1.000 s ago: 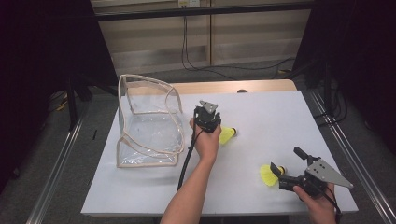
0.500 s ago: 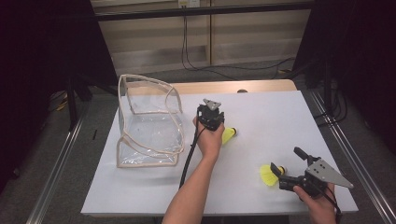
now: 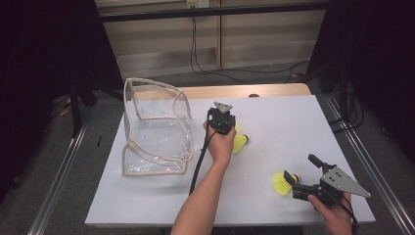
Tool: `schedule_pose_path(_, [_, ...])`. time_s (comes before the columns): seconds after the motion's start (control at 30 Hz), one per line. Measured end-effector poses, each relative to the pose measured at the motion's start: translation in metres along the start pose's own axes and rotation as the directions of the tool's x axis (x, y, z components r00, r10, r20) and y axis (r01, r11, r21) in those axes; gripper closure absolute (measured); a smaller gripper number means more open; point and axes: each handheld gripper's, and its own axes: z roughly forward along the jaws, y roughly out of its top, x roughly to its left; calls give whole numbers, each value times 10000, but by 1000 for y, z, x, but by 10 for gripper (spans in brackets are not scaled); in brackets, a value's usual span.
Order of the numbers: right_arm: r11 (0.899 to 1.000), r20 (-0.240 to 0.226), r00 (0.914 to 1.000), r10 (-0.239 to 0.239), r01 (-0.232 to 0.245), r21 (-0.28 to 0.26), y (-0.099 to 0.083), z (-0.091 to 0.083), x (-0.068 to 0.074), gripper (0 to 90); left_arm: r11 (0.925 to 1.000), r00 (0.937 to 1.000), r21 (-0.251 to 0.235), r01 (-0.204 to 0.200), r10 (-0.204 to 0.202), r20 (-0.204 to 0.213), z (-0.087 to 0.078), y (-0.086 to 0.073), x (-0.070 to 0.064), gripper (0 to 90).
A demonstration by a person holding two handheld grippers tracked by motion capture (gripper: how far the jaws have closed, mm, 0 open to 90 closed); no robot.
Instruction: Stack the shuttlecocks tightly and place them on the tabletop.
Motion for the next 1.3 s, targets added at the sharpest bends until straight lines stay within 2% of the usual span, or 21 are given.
schedule_pose_path(0.67, [10000,-33,10000,-17,17,11,0,0,0,19,9997,9999,-220,106,-105,22,2,1,2,850])
schedule_pose_path(1.1, [10000,-17,10000,-36,36,43,0,0,0,19,9994,9997,-308,129,-123,190,5,1,1,835])
schedule_pose_path(1.3, [10000,-52,10000,-57,58,40,-1,0,0,19,9998,10000,-171,66,-67,-20,7,2,7,835])
